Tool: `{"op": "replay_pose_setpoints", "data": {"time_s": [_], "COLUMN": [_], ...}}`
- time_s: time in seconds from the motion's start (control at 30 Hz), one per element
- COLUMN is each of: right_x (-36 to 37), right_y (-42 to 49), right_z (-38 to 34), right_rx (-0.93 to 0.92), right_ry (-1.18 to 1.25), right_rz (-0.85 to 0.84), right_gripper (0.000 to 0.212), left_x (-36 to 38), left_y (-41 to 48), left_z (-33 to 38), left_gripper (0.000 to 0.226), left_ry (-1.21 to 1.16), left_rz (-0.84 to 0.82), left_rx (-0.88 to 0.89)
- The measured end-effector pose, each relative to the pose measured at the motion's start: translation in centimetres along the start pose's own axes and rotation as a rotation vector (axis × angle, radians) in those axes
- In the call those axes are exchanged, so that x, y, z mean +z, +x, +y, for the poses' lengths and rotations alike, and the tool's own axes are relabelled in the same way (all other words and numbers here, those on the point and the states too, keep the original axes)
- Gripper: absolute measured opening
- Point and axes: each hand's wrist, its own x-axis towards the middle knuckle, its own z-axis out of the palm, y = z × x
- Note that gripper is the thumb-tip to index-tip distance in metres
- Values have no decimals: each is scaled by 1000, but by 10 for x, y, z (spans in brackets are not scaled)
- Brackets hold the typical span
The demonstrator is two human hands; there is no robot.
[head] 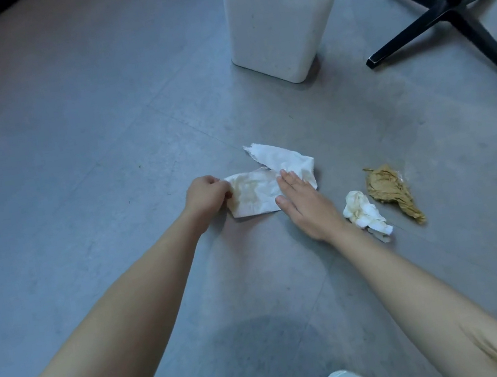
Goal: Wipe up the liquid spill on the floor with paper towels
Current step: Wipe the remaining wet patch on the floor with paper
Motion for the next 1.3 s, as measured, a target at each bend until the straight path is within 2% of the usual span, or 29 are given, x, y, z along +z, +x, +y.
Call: {"op": "replay_pose_setpoints", "data": {"time_s": [0.13,0.27,0.4,0.47,0.53,0.6,0.67,0.7,0.73,0.77,0.83,0.9,1.0,1.1,1.2,1.3], "right_x": [-15,-29,-38,-40,-40,-39,-34,-32,-28,-25,-20,-16,-12,-11,-11,-8], "right_y": [-9,-13,-16,-17,-20,-23,-21,-19,-16,-11,-2,8,14,16,17,11], "right_z": [3,15,27,32,34,32,27,24,21,17,15,17,26,24,17,13], "right_rx": [-19,81,216,249,233,171,84,40,3,-20,-8,41,88,110,135,110], "right_ry": [59,148,220,210,141,17,-111,-163,-202,-229,-267,-297,-328,-321,-313,-296], "right_rz": [293,559,683,697,670,588,461,387,313,243,131,47,-71,-100,-79,-62], "right_gripper": [53,38,33,34,33,31,36,43,49,54,63,65,64,64,63,62], "left_x": [15,45,77,87,91,88,78,72,66,59,52,49,52,52,42,18], "left_y": [-2,-10,-19,-21,-20,-19,-15,-12,-9,-7,-7,-8,-10,-11,-11,-7], "left_z": [25,50,65,66,64,58,51,46,39,30,14,-2,-11,-12,-14,-25], "left_gripper": [7,6,13,15,19,26,29,29,32,40,59,65,63,64,62,60], "left_ry": [-305,-420,-455,-412,-224,-46,70,205,444,722,1212,1461,1505,1501,1378,1224], "left_rz": [-41,-130,-336,-383,-297,-119,22,77,88,36,-172,-280,-299,-240,-159,-52], "left_rx": [-56,-70,-91,-78,104,297,385,436,512,620,809,830,709,734,686,526]}}
